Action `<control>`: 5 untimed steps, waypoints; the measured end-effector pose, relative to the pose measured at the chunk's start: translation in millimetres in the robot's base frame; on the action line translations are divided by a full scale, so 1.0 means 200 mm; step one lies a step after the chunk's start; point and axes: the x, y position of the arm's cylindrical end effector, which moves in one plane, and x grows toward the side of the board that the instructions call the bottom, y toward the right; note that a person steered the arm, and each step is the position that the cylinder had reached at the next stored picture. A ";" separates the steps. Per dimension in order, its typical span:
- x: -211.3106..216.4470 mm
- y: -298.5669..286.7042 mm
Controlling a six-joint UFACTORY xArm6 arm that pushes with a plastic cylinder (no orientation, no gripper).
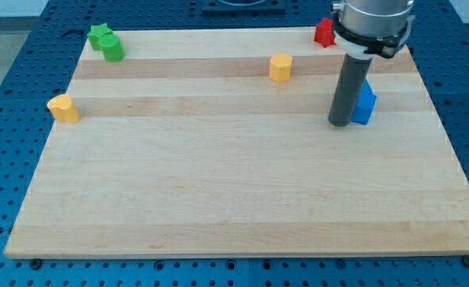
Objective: Push the blue cube into the blue triangle
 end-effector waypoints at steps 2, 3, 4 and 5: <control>0.23 -0.05; 0.23 -0.10; 0.21 -0.39; 0.11 -0.72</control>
